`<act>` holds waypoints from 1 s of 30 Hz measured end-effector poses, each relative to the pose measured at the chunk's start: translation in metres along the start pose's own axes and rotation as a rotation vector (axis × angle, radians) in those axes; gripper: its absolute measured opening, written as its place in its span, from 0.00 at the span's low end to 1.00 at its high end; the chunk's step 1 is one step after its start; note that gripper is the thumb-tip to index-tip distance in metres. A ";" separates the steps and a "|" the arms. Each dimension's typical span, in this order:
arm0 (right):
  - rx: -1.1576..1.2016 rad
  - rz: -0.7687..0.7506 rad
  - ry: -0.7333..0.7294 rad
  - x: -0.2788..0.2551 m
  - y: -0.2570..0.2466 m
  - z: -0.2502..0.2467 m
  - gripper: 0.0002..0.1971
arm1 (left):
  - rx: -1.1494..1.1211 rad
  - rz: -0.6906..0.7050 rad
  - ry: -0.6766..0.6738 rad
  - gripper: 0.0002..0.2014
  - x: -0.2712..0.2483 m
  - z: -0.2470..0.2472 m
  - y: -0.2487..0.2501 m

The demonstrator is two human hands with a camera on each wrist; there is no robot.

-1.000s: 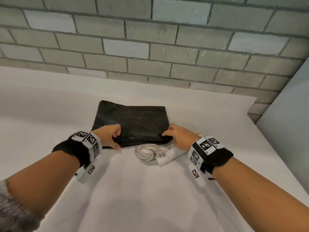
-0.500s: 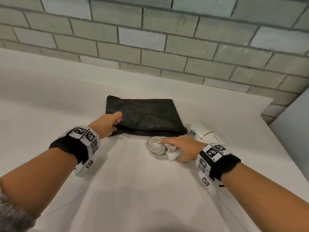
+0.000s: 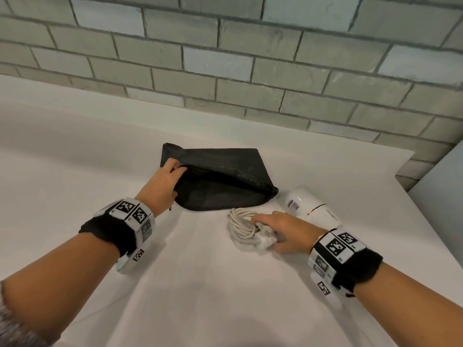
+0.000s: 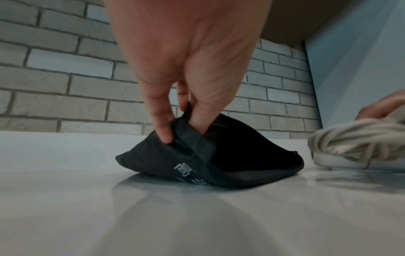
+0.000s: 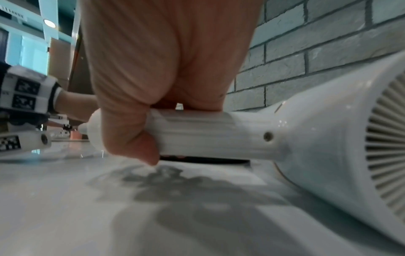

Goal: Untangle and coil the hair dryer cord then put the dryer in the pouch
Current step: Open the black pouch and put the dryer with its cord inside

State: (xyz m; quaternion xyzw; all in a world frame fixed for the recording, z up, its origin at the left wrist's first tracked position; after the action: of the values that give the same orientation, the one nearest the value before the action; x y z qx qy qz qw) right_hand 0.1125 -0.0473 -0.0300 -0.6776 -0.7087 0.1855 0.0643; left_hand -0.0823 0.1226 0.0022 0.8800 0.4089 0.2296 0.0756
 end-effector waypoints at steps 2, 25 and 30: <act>0.043 -0.031 0.039 -0.005 -0.009 -0.009 0.34 | -0.057 0.028 0.029 0.31 -0.002 -0.003 0.006; 0.195 -0.210 0.134 0.043 -0.093 -0.040 0.27 | -0.478 0.097 0.196 0.31 -0.062 -0.037 0.037; 0.009 -0.038 0.165 0.066 -0.080 -0.032 0.16 | -0.526 0.172 0.178 0.29 -0.065 -0.034 0.065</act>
State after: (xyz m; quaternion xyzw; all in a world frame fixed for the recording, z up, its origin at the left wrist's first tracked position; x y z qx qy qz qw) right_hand 0.0438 0.0219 0.0168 -0.6769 -0.7128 0.1311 0.1290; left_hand -0.0904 0.0293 0.0308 0.8380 0.2643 0.4096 0.2452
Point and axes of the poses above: each hand's wrist, its own x-axis towards the middle knuckle, its own z-axis out of the palm, y = z × x, the point moved 7 cm from there along x, towards the middle knuckle, and after that the axes turned 9 degrees about y, right-handed, at the moved point
